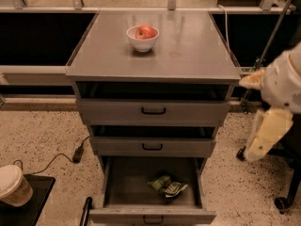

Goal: Pick green jalapeno chip bag from bottom drawer and place on counter

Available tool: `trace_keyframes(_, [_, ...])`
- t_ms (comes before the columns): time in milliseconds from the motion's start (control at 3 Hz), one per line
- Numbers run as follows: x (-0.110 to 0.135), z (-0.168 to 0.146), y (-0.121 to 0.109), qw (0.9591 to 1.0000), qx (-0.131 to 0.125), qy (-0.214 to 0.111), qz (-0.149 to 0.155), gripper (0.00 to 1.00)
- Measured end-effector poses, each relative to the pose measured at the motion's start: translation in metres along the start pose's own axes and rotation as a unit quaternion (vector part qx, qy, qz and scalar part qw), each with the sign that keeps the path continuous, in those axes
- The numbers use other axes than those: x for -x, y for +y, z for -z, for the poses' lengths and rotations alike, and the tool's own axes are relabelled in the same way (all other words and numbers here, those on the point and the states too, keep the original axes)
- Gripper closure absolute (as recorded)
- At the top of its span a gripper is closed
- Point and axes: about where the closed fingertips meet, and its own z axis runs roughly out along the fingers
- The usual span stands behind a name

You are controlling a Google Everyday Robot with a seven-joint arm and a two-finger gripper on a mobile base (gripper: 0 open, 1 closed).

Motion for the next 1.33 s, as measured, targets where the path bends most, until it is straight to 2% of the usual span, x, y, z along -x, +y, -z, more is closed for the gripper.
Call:
trace_keyframes(333, [-0.026, -0.079, 0.027, 0.9974, 0.037, -0.055, -0.03, 0.0])
trace_keyframes(667, [-0.045, -0.183, 0.064, 0.9918, 0.081, -0.076, -0.063, 0.0])
trace_keyframes(1000, [-0.056, -0.293, 0.11, 0.9868, 0.133, -0.043, -0.081, 0.0])
trace_keyframes(1333, [-0.076, -0.386, 0.157, 0.983, 0.17, 0.026, -0.066, 0.0])
